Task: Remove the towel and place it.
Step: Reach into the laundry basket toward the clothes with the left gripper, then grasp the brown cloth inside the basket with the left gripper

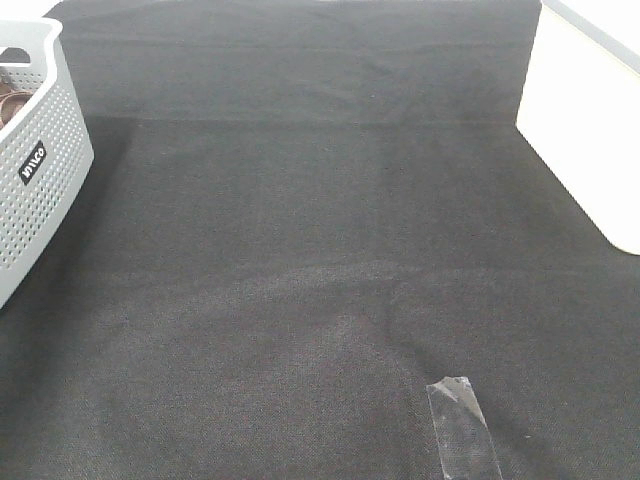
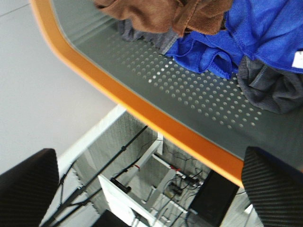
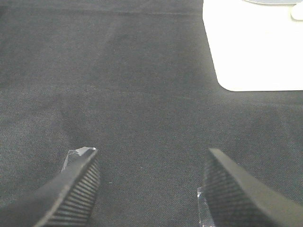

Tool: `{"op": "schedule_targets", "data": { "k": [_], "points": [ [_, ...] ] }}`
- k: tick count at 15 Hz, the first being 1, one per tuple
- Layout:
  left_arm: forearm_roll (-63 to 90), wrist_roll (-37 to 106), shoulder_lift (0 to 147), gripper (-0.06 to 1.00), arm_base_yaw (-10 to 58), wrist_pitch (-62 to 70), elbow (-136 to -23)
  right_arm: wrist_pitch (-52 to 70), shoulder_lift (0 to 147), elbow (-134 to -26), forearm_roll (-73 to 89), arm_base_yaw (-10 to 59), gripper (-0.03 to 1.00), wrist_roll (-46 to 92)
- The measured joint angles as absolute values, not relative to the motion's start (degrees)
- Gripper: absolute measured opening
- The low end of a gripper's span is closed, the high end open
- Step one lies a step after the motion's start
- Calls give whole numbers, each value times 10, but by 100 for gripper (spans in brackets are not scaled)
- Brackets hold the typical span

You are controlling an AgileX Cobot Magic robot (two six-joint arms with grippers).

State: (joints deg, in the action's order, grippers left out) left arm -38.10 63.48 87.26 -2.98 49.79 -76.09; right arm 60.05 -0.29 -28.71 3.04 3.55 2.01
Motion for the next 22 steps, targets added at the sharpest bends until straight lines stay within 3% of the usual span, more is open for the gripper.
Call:
{"op": "schedule_targets", "data": {
  "k": [6, 17, 18, 22],
  "points": [
    [-446, 682, 1044, 99, -35, 426, -761, 600, -3, -287, 30, 36, 58, 20],
    [-443, 722, 1160, 96, -60, 412, -819, 600, -3, -287, 30, 36, 58, 20],
    [-443, 724, 1160, 91, -60, 413, -820, 600, -3, -287, 30, 36, 58, 20],
    [-421, 722, 1160, 14, -60, 414, -820, 600, -3, -287, 30, 36, 58, 20]
  ]
}}
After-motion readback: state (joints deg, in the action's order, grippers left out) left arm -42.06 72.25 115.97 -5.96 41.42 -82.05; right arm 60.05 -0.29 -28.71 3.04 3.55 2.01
